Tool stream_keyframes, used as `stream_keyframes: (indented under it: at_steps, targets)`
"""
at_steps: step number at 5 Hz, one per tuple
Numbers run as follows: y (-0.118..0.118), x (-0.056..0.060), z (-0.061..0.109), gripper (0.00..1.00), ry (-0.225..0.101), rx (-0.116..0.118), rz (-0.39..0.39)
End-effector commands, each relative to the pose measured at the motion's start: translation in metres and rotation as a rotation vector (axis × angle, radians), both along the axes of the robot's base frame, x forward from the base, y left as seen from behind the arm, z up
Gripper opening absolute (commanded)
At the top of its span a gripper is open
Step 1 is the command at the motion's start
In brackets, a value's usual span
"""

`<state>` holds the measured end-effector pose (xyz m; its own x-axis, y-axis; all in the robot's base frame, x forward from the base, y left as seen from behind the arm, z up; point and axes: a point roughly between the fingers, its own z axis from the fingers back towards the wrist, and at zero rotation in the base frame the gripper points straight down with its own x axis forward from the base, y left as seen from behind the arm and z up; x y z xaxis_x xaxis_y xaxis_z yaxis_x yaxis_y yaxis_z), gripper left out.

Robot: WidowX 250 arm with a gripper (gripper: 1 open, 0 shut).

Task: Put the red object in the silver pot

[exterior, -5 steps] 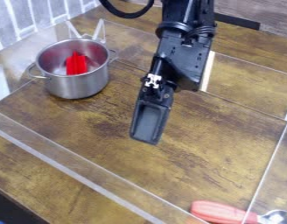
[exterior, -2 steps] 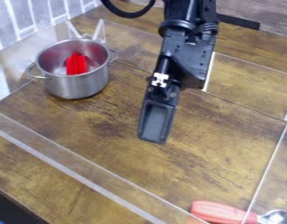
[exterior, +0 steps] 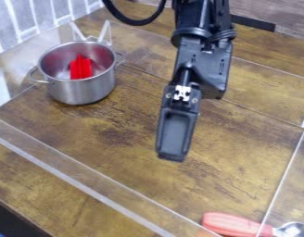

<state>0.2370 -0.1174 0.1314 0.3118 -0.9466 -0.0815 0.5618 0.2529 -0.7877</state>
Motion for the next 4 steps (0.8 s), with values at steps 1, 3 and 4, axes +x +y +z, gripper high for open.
stream_keyframes:
  at_steps: [1,3,4]
  targets:
    - [0.011,-0.002,0.019,1.0,-0.101,-0.034,-0.003]
    - [-0.018,0.006,0.022,1.0,-0.102,-0.052,0.102]
    - [-0.017,0.003,0.017,0.0,-0.091,-0.056,0.11]
